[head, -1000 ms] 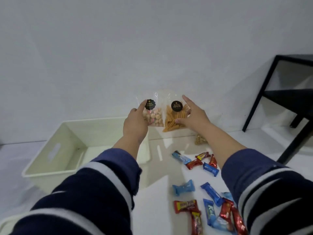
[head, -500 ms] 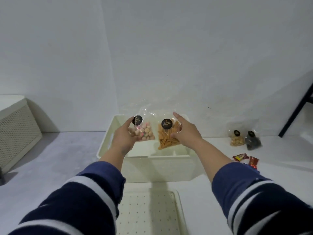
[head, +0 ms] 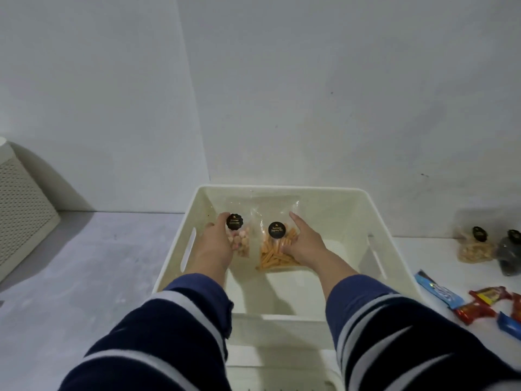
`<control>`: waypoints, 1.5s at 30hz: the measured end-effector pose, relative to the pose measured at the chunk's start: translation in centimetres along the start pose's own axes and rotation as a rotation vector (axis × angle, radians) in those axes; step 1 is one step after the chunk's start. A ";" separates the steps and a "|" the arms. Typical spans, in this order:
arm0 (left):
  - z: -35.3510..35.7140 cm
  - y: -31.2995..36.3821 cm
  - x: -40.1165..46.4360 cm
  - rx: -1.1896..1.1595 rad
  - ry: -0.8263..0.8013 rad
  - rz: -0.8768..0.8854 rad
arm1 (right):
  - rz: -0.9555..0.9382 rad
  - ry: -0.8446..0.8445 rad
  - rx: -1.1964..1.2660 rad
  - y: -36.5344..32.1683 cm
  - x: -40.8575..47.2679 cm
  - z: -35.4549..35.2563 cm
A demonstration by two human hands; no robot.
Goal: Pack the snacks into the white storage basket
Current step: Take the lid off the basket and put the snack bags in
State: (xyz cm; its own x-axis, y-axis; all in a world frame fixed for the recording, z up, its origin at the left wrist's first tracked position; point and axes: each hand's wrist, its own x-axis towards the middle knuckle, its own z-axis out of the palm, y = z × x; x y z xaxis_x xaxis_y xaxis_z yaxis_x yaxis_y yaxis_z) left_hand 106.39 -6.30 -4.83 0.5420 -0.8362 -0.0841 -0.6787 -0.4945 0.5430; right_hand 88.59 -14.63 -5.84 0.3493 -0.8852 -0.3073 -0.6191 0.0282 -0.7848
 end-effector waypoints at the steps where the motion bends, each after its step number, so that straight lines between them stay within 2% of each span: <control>1: 0.3 -0.3 0.5 0.003 -0.002 -0.025 | 0.005 -0.013 0.007 0.0 0.5 0.6; 6: 0.7 -0.6 1.5 0.044 -0.051 -0.106 | 0.007 -0.071 0.035 -0.8 1.9 3.1; 12: 0.2 0.7 1.1 0.072 -0.125 -0.173 | 0.017 -0.133 -0.083 -1.3 1.6 2.5; 17: -1.5 1.9 -0.8 0.133 -0.160 -0.127 | -0.009 -0.169 -0.351 -2.1 -0.9 -0.7; 24: -4.1 6.9 -8.5 0.398 -0.318 0.170 | -0.039 -0.152 -0.632 -3.1 -10.2 -6.1; 27: -3.9 9.5 -12.4 0.517 -0.296 0.307 | -0.030 -0.119 -0.667 -2.5 -15.3 -8.5; 36: 0.3 19.5 -20.8 0.484 -0.308 0.579 | 0.070 0.078 -0.620 3.3 -25.9 -18.2; 45: 8.7 29.0 -22.8 0.448 -0.400 0.675 | 0.187 0.110 -0.566 12.5 -27.2 -27.8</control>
State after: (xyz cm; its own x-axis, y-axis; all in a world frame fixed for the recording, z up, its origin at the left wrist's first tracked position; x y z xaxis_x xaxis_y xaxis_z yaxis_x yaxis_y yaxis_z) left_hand 70.04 -3.63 5.52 -0.1975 -0.9607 -0.1948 -0.9647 0.1552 0.2127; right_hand 51.81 -3.06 7.64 0.1429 -0.9326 -0.3314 -0.9514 -0.0372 -0.3056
